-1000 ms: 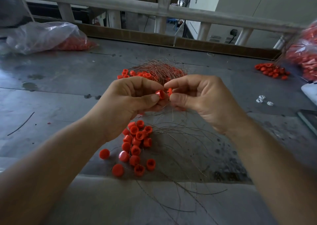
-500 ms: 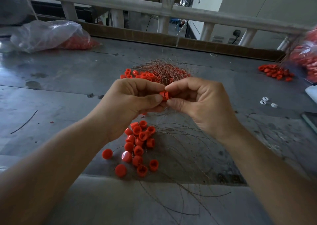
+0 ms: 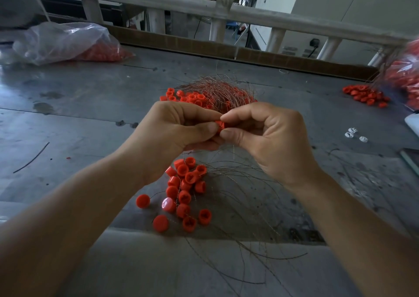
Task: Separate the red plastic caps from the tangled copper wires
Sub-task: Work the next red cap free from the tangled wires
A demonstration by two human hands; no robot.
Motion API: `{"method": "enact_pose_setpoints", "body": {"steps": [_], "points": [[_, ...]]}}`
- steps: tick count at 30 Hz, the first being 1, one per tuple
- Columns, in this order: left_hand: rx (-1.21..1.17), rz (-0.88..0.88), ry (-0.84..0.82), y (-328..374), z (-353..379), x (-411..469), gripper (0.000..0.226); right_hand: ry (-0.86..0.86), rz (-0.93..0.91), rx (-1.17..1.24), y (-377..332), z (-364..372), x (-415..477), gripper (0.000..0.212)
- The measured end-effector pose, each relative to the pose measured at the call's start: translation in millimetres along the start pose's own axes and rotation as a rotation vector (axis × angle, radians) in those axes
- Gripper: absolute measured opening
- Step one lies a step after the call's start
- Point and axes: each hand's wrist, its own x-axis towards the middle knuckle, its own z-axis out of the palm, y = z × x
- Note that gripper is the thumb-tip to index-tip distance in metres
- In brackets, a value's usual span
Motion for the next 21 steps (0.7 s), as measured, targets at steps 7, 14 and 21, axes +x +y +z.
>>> {"method": "enact_pose_setpoints", "body": {"steps": [7,14,21], "points": [[0.026,-0.016,-0.024,2.2,1.0,-1.0,0.018,0.019,-0.021,-0.033,0.1,0.7,-0.8,0.025],[0.071,0.013,-0.03,0.6,2.2,-4.2,0.017,0.05,-0.204,-0.262,0.4,0.9,-2.6,0.017],[-0.027,-0.06,-0.072,0.9,1.2,-2.0,0.019,0.038,-0.175,-0.155,1.8,-2.7,0.4,0.023]]}}
